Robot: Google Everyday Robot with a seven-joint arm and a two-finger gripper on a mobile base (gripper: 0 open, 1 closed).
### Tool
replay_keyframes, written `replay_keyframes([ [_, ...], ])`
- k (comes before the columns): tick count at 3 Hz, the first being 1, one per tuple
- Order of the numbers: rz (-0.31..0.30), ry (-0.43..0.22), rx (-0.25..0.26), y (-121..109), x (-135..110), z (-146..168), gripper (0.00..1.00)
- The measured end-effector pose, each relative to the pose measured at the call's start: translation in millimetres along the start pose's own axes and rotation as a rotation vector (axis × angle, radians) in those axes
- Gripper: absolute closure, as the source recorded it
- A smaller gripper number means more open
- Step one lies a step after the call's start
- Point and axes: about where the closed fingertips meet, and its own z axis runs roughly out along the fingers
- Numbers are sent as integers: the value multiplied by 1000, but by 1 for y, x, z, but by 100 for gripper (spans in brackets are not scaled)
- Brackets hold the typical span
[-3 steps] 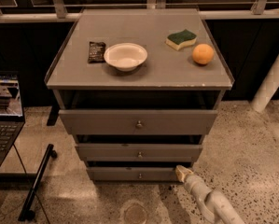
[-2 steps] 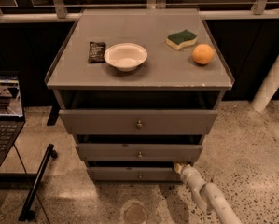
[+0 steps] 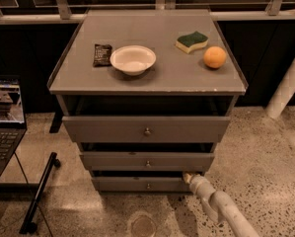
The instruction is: Open bottom drawer
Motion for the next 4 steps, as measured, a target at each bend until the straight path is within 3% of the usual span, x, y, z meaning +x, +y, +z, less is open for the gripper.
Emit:
replay_keyframes([
  [2,-27,179,86,-3,18,8,100],
  [3,-17,227,112,-7,24,6,100],
  [4,-17,227,112,-6,23,6,100],
])
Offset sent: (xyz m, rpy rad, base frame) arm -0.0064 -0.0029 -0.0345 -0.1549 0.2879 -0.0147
